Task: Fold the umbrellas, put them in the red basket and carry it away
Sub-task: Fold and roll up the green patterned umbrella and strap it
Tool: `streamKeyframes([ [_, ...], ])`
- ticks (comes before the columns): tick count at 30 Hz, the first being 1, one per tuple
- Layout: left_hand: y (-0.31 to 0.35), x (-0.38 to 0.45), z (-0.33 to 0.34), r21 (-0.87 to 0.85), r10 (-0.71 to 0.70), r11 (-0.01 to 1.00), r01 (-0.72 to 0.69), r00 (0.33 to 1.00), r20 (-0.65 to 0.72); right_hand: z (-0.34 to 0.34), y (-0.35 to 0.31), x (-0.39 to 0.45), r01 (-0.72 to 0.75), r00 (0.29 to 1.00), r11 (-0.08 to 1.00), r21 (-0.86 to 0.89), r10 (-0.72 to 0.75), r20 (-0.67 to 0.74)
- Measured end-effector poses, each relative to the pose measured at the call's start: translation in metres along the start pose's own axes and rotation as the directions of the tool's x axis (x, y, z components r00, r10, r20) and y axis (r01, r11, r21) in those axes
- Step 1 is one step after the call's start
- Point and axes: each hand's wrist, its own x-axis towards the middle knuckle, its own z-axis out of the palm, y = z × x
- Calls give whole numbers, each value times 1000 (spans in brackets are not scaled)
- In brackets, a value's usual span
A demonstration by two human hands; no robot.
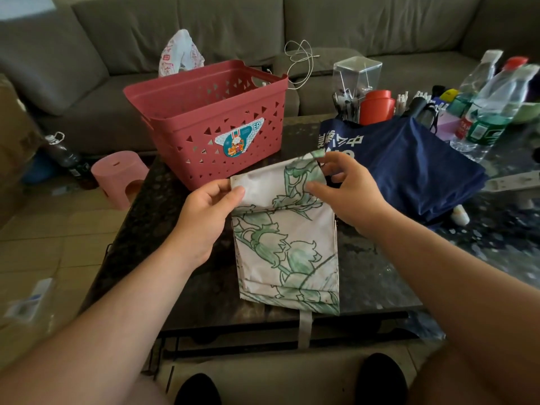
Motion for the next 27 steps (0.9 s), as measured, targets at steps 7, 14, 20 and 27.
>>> streamKeyframes([
  [7, 4, -4, -3, 22, 13, 1000, -12, 999, -44, -7, -7, 4, 150, 987, 988, -27, -151, -46],
  [14, 10, -9, 1, 21, -24, 999, 26, 998, -61, -5, -9, 3, 105, 982, 994, 33, -98, -160],
  [20, 8, -9, 2, -2, -60, 998, 60, 995, -75, -4, -5, 4, 113, 991, 992, 55, -108, -77],
  [27, 4, -4, -1, -61, -151, 988, 145, 984, -96, -1, -17, -1, 176, 984, 972, 155, -169, -62],
])
